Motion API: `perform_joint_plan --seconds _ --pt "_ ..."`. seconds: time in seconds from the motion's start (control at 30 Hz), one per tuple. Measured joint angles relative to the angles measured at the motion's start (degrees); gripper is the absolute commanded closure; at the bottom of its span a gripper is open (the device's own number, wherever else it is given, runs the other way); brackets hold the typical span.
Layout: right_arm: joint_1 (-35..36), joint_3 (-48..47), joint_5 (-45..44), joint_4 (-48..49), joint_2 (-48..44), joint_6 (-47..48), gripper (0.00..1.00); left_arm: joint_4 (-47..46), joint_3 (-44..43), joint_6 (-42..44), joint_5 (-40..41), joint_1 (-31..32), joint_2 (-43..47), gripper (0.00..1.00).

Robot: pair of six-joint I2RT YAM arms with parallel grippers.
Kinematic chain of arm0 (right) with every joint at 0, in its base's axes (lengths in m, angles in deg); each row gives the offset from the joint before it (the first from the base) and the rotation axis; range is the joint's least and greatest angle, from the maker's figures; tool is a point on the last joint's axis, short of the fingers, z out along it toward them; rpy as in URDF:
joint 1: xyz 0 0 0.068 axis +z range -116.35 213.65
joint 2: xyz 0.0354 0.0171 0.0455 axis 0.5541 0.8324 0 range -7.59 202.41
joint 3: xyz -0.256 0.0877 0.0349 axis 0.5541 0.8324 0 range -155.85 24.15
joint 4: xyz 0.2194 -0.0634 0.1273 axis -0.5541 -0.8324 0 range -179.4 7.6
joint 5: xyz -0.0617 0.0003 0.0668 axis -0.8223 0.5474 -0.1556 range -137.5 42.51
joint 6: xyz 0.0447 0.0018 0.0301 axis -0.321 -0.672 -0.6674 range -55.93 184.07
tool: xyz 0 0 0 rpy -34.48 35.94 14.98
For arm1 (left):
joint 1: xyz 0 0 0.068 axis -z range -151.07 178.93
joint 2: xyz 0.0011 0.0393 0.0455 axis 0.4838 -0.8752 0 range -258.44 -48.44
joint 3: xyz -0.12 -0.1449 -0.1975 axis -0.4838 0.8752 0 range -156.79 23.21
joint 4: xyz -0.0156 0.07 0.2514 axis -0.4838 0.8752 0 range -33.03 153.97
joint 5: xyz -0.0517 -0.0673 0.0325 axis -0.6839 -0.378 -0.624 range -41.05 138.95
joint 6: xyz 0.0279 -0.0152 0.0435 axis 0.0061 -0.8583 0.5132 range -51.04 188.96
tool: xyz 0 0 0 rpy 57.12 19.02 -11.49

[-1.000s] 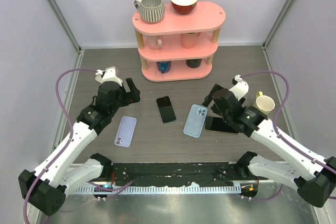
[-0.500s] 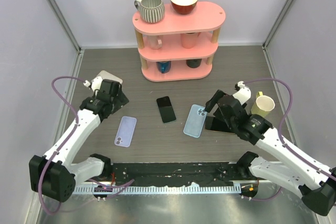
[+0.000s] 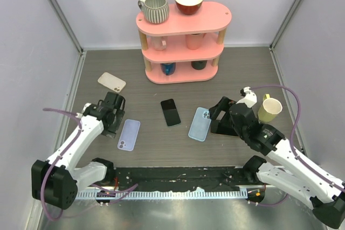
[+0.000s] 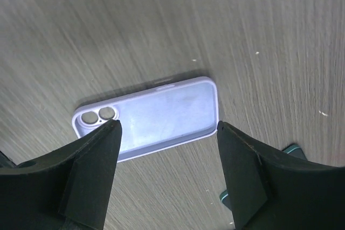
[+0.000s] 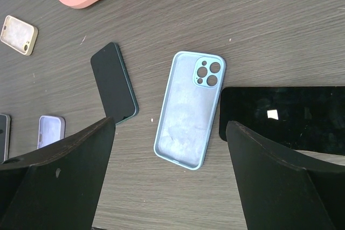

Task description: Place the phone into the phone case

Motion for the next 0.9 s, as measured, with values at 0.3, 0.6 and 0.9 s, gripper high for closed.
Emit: perform_joint_plan --seconds 0.3,0.6,0.9 --pt "0.0 1.2 0.9 -0.1 -2.1 0.6 0.11 5.4 7.4 -14.7 1.7 -0.2 8.6 0.3" --pt "0.0 1.2 1.4 -0.1 -2.2 0.8 0.11 -4.8 5.9 4.2 3.4 -2.4 -2.8 0.28" --pt "0.0 1.9 2.0 0.3 -2.6 0.8 0.11 -24.1 7.6 24.8 -5.9 -2.5 -4.8 0.19"
